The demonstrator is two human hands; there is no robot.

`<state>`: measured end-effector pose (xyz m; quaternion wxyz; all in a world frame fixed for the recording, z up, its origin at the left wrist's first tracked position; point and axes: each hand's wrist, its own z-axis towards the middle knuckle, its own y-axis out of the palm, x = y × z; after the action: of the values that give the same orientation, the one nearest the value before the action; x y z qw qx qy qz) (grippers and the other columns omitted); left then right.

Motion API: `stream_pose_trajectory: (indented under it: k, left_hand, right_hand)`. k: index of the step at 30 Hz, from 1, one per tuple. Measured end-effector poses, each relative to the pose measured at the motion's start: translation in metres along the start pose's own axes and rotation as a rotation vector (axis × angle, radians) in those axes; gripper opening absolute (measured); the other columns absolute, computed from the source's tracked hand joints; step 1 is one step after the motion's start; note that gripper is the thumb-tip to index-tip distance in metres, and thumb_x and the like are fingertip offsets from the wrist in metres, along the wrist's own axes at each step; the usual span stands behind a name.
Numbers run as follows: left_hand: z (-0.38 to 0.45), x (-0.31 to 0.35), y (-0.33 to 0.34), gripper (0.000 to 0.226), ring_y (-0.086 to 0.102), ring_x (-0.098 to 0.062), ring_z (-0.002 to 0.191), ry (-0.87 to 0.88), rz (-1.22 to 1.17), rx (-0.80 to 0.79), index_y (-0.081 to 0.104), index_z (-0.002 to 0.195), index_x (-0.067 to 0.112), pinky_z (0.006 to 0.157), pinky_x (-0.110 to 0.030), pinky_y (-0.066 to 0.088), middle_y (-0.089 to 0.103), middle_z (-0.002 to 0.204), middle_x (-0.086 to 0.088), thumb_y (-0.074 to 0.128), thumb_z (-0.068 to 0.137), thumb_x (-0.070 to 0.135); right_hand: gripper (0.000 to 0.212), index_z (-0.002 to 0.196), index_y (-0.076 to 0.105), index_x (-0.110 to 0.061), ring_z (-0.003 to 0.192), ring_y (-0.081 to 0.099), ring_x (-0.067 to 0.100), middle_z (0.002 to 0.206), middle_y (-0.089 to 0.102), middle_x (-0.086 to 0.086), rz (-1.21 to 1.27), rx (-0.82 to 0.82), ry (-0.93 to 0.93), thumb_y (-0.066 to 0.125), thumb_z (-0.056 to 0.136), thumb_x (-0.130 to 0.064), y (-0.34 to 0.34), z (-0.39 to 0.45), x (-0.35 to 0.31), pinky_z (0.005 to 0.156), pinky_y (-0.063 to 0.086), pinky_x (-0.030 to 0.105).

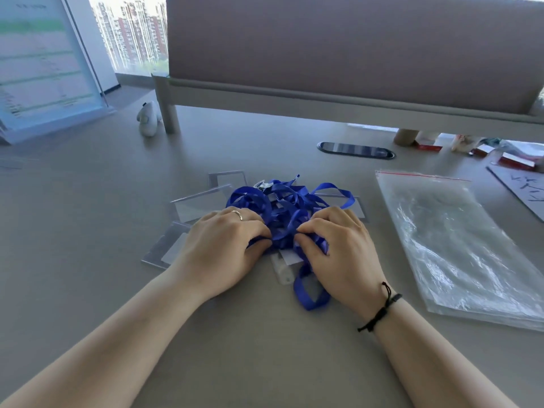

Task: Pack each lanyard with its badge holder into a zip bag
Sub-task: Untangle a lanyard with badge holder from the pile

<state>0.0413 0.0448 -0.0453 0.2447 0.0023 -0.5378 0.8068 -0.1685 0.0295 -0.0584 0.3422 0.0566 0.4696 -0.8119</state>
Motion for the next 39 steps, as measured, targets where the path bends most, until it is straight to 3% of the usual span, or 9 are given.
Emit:
stream_pose_trajectory:
  k: [8, 14, 17, 23, 27, 29, 31, 33, 39]
  left_hand:
    - [0.006, -0.011, -0.001, 0.003, 0.067, -0.016, 0.090, -0.033, 0.103, 0.036, 0.076, 0.088, 0.032, 0.076, -0.029, 0.043, 0.072, 0.098, 0.017, 0.074, 0.086, 0.031]
    - [0.008, -0.014, 0.001, 0.006, 0.068, -0.022, 0.089, -0.104, 0.202, 0.044, 0.080, 0.085, 0.033, 0.078, -0.036, 0.046, 0.073, 0.095, 0.012, 0.075, 0.084, 0.030]
    - [0.008, -0.016, 0.001, 0.013, 0.065, -0.026, 0.095, -0.135, 0.205, 0.116, 0.079, 0.094, 0.030, 0.084, -0.039, 0.048, 0.071, 0.105, 0.005, 0.070, 0.089, 0.037]
    - [0.004, 0.001, -0.007, 0.058, 0.052, -0.018, 0.105, -0.006, -0.031, 0.126, 0.062, 0.132, 0.027, 0.089, -0.031, 0.042, 0.055, 0.110, 0.007, 0.043, 0.090, 0.063]
    - [0.000, 0.008, -0.010, 0.074, 0.045, -0.008, 0.119, 0.153, -0.110, -0.032, 0.043, 0.146, 0.033, 0.100, -0.025, 0.037, 0.049, 0.129, 0.017, 0.050, 0.085, 0.074]
    - [0.001, 0.010, -0.007, 0.067, 0.049, -0.009, 0.108, 0.216, -0.096, -0.061, 0.051, 0.136, 0.037, 0.096, -0.025, 0.040, 0.054, 0.122, 0.017, 0.060, 0.081, 0.073]
    - [0.002, 0.011, -0.003, 0.030, 0.050, -0.014, 0.086, 0.302, -0.036, 0.010, 0.066, 0.102, 0.032, 0.082, -0.033, 0.047, 0.057, 0.095, 0.012, 0.065, 0.084, 0.056]
    - [0.004, 0.007, -0.001, 0.027, 0.044, -0.013, 0.069, 0.308, -0.019, 0.099, 0.065, 0.076, 0.026, 0.072, -0.034, 0.046, 0.050, 0.072, 0.013, 0.053, 0.092, 0.044]
    - [0.002, 0.005, 0.002, 0.046, 0.054, -0.011, 0.064, 0.228, -0.224, 0.048, 0.066, 0.079, 0.018, 0.066, -0.030, 0.045, 0.059, 0.064, 0.010, 0.037, 0.104, 0.044]
  right_hand:
    - [0.006, 0.093, 0.066, -0.023, 0.075, 0.058, 0.001, 0.096, 0.054, -0.018, 0.221, 0.198, 0.210, 0.064, 0.094, -0.017, -0.016, 0.013, 0.000, 0.066, 0.042, 0.011]
    - [0.020, 0.088, 0.050, -0.011, 0.085, 0.071, 0.024, 0.133, 0.062, 0.003, 0.989, 0.047, 0.527, 0.040, 0.105, -0.009, -0.023, 0.022, -0.008, 0.075, 0.056, 0.038]
    - [0.025, 0.083, 0.045, -0.009, 0.091, 0.067, 0.038, 0.116, 0.070, 0.023, 1.353, -0.051, 0.522, 0.035, 0.105, -0.007, -0.031, 0.023, -0.018, 0.080, 0.053, 0.043]
    - [0.021, 0.084, 0.047, -0.009, 0.090, 0.064, 0.042, 0.100, 0.059, 0.034, 1.527, -0.193, 0.501, 0.040, 0.103, -0.014, -0.032, 0.021, -0.021, 0.086, 0.051, 0.050]
    - [0.019, 0.079, 0.046, -0.009, 0.057, 0.047, 0.026, 0.065, 0.046, 0.015, 1.564, -0.293, 0.521, 0.046, 0.097, -0.014, -0.032, 0.018, -0.029, 0.059, 0.046, 0.035]
    - [0.017, 0.075, 0.047, -0.009, 0.047, 0.033, 0.017, 0.056, 0.038, 0.006, 1.503, -0.392, 0.493, 0.052, 0.092, -0.010, -0.032, 0.014, -0.035, 0.045, 0.034, 0.024]
    - [0.015, 0.074, 0.048, -0.010, 0.043, 0.020, 0.013, 0.049, 0.033, -0.001, 1.441, -0.504, 0.418, 0.054, 0.087, -0.009, -0.033, 0.010, -0.040, 0.042, 0.021, 0.023]
    - [0.015, 0.071, 0.049, -0.011, 0.044, 0.017, 0.012, 0.047, 0.031, -0.003, 1.431, -0.550, 0.364, 0.058, 0.083, -0.013, -0.036, 0.010, -0.039, 0.042, 0.017, 0.024]
    - [0.014, 0.063, 0.054, -0.009, 0.050, 0.041, 0.017, 0.059, 0.040, 0.008, 1.434, -0.319, 0.427, 0.061, 0.075, -0.005, -0.033, 0.012, -0.029, 0.050, 0.041, 0.025]
